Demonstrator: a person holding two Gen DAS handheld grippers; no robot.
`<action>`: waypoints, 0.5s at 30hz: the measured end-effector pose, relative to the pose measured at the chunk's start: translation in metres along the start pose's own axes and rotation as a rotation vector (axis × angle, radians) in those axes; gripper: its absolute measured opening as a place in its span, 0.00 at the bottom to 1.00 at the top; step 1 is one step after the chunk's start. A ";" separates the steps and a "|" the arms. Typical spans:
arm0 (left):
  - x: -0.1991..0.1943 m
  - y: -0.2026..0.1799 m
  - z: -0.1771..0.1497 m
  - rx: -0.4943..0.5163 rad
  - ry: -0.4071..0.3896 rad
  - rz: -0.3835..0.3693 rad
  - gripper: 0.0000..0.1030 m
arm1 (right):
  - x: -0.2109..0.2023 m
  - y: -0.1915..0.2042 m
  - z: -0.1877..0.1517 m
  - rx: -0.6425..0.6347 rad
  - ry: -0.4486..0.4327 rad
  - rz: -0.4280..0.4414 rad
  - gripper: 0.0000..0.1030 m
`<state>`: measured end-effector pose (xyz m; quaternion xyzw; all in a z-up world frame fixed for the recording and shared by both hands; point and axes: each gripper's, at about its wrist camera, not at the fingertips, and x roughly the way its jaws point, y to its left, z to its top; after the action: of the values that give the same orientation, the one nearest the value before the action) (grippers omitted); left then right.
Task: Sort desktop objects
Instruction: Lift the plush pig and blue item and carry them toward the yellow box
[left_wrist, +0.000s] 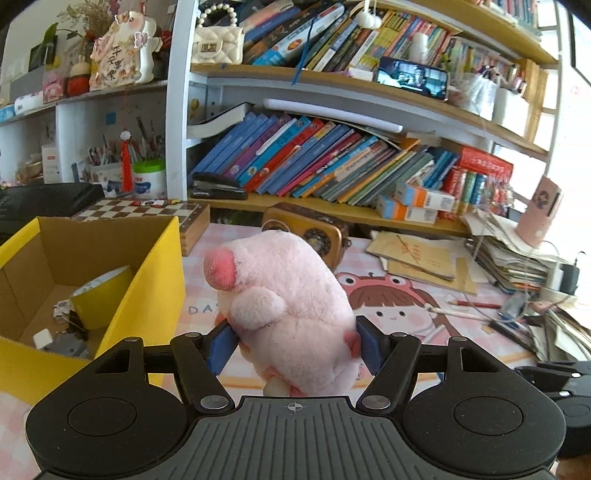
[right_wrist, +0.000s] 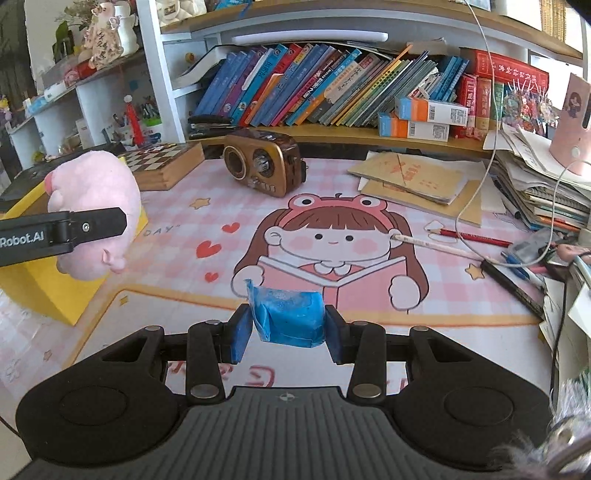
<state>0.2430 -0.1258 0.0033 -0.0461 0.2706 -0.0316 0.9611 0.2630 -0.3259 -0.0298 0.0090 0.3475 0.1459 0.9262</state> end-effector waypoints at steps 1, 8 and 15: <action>-0.005 0.001 -0.002 0.004 0.003 -0.008 0.67 | -0.004 0.003 -0.002 -0.001 0.000 0.001 0.37; -0.034 0.012 -0.021 0.000 0.036 -0.062 0.67 | -0.025 0.026 -0.020 -0.009 0.019 -0.027 0.37; -0.064 0.029 -0.042 0.006 0.069 -0.108 0.67 | -0.046 0.057 -0.044 -0.009 0.042 -0.035 0.37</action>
<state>0.1677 -0.0943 -0.0026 -0.0568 0.3008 -0.0856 0.9481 0.1861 -0.2879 -0.0268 -0.0045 0.3663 0.1316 0.9211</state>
